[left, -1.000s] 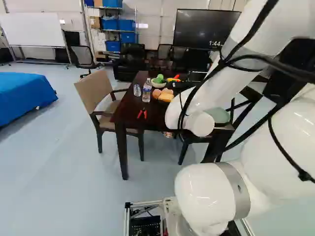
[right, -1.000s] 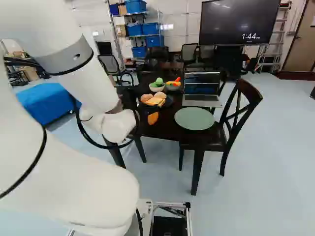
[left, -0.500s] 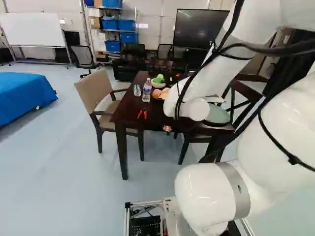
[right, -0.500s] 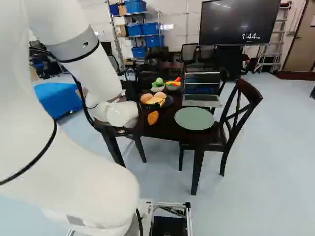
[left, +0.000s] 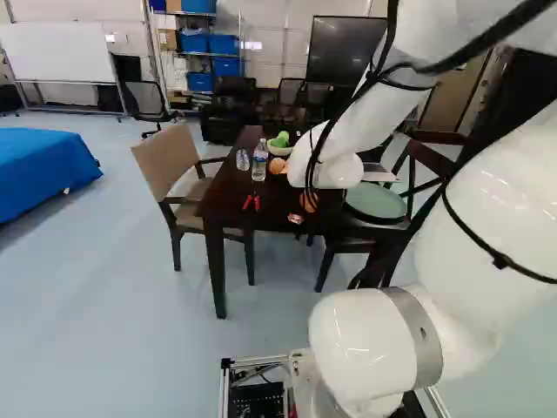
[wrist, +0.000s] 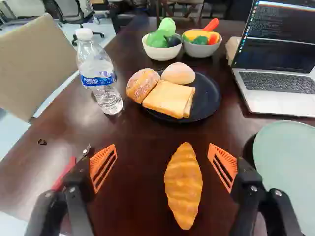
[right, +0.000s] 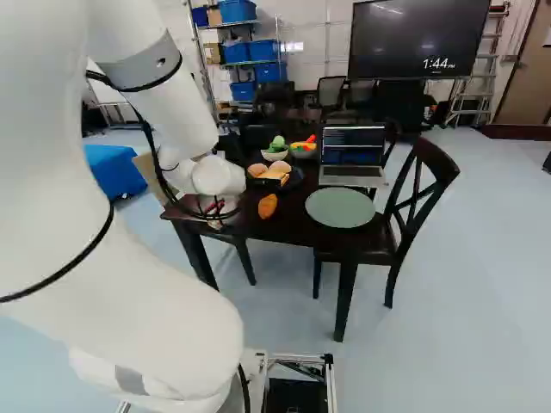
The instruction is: Move the croissant to the empty plate
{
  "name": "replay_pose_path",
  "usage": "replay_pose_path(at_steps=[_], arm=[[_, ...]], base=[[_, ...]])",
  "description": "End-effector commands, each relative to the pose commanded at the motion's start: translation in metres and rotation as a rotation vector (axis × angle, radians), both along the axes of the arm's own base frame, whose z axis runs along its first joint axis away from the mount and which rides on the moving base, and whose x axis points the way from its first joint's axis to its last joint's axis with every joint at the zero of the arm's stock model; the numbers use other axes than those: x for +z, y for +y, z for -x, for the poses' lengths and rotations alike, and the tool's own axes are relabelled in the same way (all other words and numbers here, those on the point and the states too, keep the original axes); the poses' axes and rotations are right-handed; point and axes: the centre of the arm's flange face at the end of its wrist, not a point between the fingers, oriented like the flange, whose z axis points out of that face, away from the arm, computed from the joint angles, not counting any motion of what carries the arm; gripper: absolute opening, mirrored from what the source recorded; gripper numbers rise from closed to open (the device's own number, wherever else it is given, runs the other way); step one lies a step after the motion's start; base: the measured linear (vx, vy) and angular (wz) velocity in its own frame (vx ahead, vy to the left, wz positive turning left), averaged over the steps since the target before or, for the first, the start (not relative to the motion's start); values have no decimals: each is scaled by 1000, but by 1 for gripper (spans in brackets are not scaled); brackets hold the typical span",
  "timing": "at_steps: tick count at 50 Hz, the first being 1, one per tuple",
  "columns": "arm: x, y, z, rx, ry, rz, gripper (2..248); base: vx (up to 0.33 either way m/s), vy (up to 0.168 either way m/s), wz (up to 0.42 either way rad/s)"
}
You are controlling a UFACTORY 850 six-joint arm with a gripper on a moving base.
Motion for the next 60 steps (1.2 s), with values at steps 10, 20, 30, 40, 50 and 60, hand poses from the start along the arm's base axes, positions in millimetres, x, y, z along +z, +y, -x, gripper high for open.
replay_pose_path(at_steps=[10,20,30,40,50,60], arm=[[5,-3,-13,-6,61,-1,247],[11,-6,-25,-13,122,-2,247],[16,-9,-37,-20,183,-4,247],[23,-12,-48,-26,242,-6,247],[30,-15,-58,-32,301,-9,247],[31,-19,-66,-39,373,-12,247]], base=[[0,0,0],[0,0,0],[0,0,0],[0,0,0],[0,0,0],[0,0,0]])
